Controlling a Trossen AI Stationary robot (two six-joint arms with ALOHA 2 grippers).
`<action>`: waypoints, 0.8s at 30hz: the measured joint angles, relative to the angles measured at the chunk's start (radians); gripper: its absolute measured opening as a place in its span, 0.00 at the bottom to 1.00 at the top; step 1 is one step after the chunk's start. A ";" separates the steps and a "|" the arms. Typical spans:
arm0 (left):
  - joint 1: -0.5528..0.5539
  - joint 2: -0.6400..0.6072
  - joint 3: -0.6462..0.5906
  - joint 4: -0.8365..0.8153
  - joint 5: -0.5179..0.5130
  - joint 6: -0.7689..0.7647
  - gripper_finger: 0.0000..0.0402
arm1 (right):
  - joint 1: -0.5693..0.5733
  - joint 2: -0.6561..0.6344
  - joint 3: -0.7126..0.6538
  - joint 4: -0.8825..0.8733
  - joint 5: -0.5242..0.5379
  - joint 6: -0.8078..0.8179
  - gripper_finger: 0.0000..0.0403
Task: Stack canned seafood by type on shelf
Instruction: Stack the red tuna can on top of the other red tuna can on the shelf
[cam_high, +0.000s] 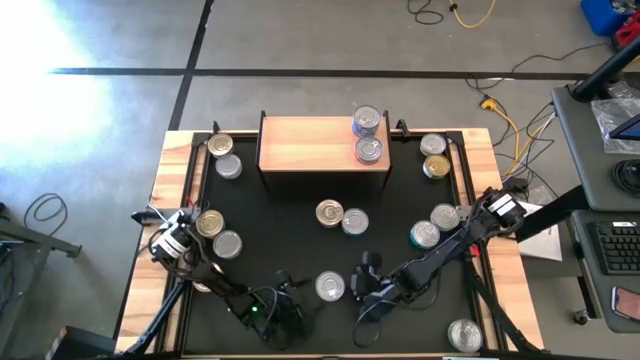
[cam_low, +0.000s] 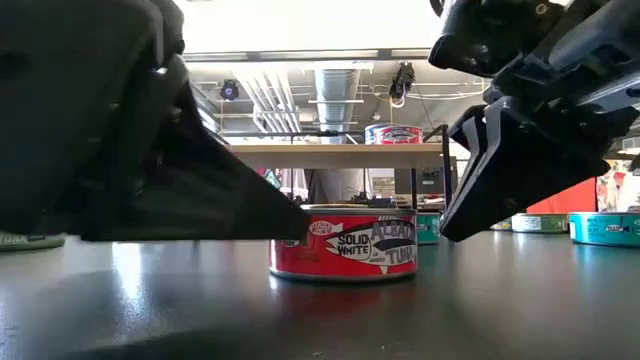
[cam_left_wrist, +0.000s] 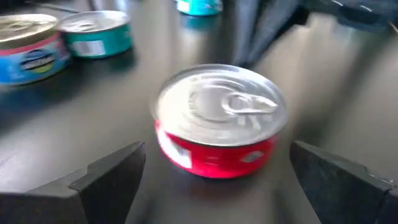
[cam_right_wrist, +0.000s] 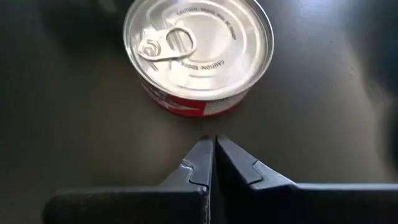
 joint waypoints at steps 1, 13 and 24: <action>-0.003 0.000 0.008 -0.001 0.009 0.021 0.95 | 0.000 0.000 0.005 -0.015 0.011 0.009 0.03; 0.005 0.013 0.031 0.058 0.009 0.091 0.99 | -0.001 0.000 0.035 -0.017 0.046 -0.050 0.03; 0.033 0.084 0.039 0.189 -0.063 0.163 0.99 | 0.001 0.038 0.029 0.042 0.042 -0.055 0.03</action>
